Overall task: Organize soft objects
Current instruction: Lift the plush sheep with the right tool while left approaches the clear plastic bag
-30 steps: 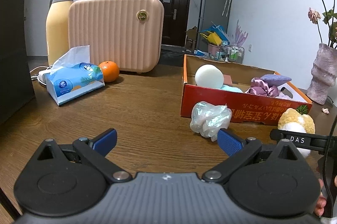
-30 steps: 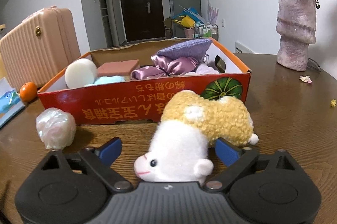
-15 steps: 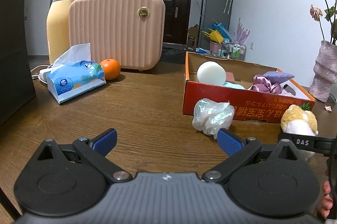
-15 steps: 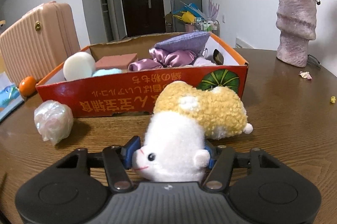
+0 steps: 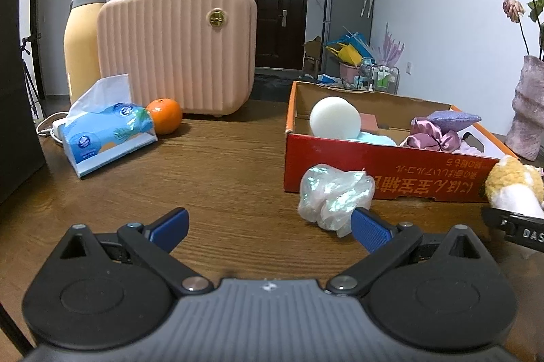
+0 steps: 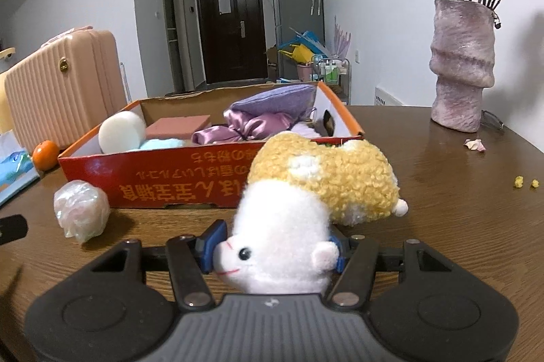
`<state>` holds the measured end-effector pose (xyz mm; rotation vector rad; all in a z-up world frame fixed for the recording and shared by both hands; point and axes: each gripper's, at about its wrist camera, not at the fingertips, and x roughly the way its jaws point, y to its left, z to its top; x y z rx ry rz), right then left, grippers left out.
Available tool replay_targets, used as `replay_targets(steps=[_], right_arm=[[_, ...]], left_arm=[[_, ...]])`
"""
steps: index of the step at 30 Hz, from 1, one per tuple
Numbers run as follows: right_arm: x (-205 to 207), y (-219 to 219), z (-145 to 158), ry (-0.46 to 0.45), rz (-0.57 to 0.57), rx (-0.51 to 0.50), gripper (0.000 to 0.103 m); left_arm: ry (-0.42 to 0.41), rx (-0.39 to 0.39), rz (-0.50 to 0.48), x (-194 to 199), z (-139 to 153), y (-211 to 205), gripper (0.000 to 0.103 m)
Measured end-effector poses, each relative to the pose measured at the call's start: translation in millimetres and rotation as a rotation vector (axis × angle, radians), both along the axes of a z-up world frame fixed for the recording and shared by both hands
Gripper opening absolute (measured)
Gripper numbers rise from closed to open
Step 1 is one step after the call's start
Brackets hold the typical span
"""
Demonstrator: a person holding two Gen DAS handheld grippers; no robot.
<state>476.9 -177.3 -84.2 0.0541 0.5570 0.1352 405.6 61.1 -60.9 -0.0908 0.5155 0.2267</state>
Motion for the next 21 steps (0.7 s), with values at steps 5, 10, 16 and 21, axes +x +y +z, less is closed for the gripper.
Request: replay_targets(steps=[5,10,16,21], right_arm=[[1,-11,1,-0.011,-0.010,-0.001,0.058],[2,-21,0,-0.020,-0.018,-0.003,0.058],[5,-30,0,-0.027,-0.017,-0.007,0.058],[6,-35,0,-0.024,-0.021,-0.004,0.058]], left_arm=[[0.007,-0.007,-0.001,18,-2,-9,0.103],[0.014,0.000,-0.005,35,-4,-19,0.103],[0.040,0.009,-0.014,53,-10,-24,0.103],[0.073,0.007,-0.021,69,-14,-25,0.103]])
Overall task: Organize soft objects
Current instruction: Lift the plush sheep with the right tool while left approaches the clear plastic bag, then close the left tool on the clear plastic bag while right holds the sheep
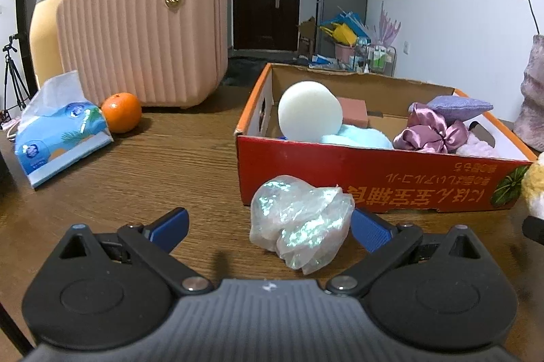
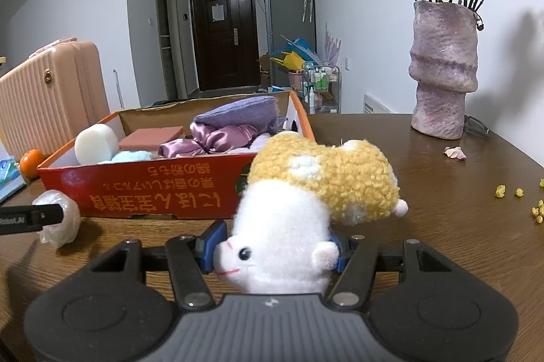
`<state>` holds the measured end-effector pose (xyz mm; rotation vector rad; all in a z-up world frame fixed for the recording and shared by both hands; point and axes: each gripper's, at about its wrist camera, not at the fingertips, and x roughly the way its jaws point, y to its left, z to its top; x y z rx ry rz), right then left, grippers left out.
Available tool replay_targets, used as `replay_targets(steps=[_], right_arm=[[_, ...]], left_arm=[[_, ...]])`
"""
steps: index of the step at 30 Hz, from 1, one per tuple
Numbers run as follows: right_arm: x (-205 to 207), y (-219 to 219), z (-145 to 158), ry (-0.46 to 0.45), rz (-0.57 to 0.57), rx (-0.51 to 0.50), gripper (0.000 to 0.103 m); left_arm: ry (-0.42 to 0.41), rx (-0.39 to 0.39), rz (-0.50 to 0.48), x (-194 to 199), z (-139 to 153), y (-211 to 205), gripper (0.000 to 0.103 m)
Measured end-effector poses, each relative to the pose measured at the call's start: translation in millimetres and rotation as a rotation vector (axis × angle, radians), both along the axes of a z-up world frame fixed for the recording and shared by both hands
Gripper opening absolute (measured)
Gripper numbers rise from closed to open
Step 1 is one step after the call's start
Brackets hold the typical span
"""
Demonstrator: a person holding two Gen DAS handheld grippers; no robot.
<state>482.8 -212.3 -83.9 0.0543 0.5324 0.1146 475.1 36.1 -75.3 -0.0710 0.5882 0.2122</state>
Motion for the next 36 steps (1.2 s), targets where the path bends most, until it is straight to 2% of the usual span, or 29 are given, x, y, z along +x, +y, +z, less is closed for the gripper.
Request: replay_targets(steps=[16,18,21,23,24,26,29,31,36], right_arm=[[1,-1,-2,0.005,0.018,0.004,0.058],[1,0,-2,0.005,0.020,0.004,0.058],[1,1,-3,0.005,0.024,0.003,0.058],[1,1,-3,0.005,0.027,0.002,0.058],[0,1,-2,0.004,0.029,0.001,0.058],[0,1,-2,0.000,0.033,0.001,0.058],[-1,3,-2,-0.001,0.041,0.000,0.058],[-1,3,-2,-0.001,0.047,0.000,0.058],[-3,5,-1,-0.004,0.058,0.000,0.058]], left_arm=[[0.083,0.014,-0.029,43,-15,7,0.103],[0.079,0.016,-0.031,44,-15,8,0.100],[0.078,0.021,-0.034,44,-15,9,0.090],[0.077,0.035,-0.036,44,-15,7,0.075],[0.077,0.033,-0.039,44,-15,7,0.072],[0.080,0.018,-0.048,44,-15,8,0.059],[0.088,0.007,-0.035,45,-16,11,0.050],[0.085,-0.014,-0.036,44,-16,14,0.048],[0.075,-0.003,-0.027,43,-15,14,0.046]])
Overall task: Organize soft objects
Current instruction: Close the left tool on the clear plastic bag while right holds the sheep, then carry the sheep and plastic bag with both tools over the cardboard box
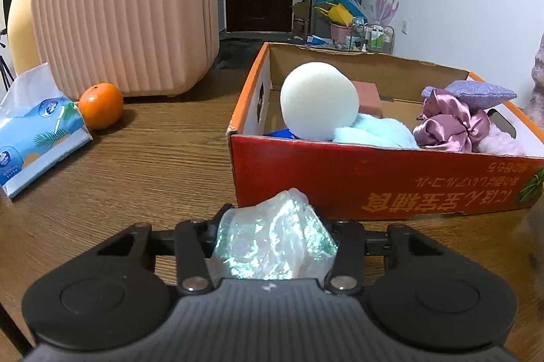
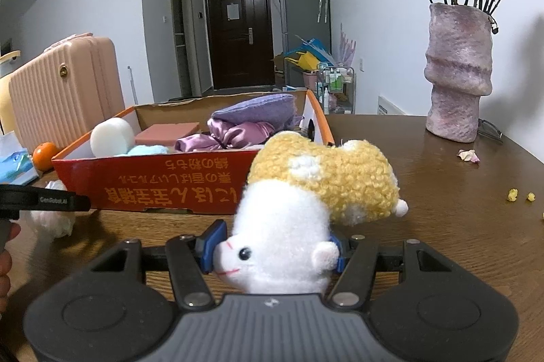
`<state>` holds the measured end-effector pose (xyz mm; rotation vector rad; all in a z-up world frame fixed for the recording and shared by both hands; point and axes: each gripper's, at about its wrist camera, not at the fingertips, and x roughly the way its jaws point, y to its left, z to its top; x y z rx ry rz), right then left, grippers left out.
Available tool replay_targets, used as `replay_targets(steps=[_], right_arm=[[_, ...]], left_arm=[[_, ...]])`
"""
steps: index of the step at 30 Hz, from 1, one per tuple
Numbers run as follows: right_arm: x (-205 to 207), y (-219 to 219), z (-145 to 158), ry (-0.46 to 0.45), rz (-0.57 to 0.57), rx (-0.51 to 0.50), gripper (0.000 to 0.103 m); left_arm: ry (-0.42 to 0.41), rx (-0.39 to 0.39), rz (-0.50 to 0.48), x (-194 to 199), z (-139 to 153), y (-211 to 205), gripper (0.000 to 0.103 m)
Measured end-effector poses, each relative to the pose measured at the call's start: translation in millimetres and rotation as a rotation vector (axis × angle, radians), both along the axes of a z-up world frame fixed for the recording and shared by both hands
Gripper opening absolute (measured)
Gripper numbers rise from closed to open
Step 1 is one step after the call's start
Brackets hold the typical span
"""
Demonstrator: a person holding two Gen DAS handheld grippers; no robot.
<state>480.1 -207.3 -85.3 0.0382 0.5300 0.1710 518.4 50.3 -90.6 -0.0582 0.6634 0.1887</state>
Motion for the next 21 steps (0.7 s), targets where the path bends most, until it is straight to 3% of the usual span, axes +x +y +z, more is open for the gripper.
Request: replay_targets(steps=[11,21], right_arm=[[-5,3,1,-0.014,0.025,-0.001,0.058],[-11,6,6,-0.053,0.051,0.002,0.058]], left_arm=[[-0.030,0.013,0.026,-15,5,2,0.043],[-0.105,0.044,0.026,-50,17,-7,0.044]])
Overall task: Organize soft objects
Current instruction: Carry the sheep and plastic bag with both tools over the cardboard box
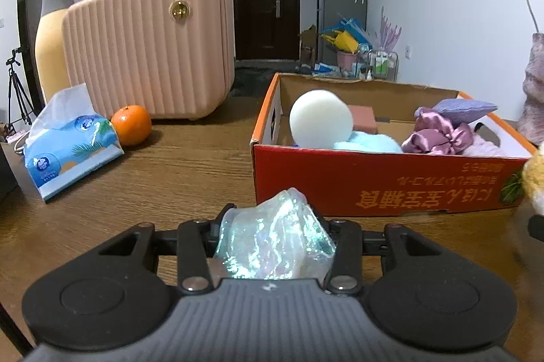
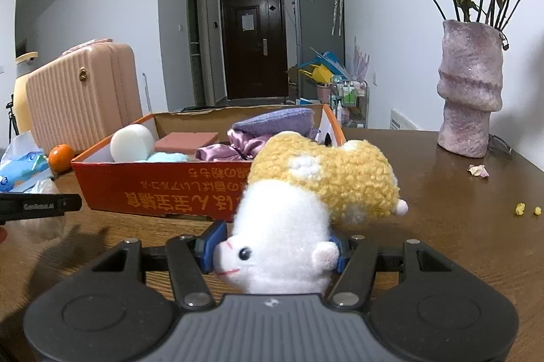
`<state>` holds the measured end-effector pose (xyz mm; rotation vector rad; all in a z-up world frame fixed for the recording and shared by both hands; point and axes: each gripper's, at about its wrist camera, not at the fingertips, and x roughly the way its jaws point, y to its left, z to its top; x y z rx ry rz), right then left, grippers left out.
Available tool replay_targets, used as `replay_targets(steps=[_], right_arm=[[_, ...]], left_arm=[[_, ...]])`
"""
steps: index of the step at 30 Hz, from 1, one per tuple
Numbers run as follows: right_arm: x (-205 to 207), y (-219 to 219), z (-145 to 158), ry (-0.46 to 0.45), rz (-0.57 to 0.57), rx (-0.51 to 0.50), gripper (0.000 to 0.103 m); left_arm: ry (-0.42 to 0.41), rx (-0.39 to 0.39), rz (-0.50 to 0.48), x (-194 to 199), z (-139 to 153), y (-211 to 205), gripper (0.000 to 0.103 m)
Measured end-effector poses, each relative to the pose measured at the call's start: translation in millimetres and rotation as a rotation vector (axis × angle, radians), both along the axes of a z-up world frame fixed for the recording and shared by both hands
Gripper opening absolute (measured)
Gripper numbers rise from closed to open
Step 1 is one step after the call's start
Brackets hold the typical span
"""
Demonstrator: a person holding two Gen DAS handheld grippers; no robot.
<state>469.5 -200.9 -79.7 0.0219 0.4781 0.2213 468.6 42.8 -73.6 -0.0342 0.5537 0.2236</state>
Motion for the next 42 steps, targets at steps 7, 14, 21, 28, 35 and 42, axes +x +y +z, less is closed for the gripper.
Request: replay_targets(steps=[7,14,21,28,35,42], right_arm=[[-7,4,3,-0.044,0.024,0.000,0.058],[-15,9,8,-0.074,0.055,0.018,0.059],[-18,10,12,-0.112,0.058,0.030,0.059],[-21,19,20,-0.194,0.055,0.006,0.059],[-10,33,24,-0.241,0.066,0.002,0.059],[11,43,27,-0.257,0.069,0.018,0.059]], left_arm=[[-0.038,0.005,-0.005,-16,8,-9,0.044],[-0.069,-0.018,-0.019,-27,17,-18,0.044],[-0.106,-0.033,-0.027,-31,26,-24,0.044],[-0.137,-0.064,-0.030,-23,36,-28,0.044],[-0.194,-0.073,-0.024,-9,50,-31,0.044],[-0.215,-0.089,-0.015,12,56,-29,0.044]])
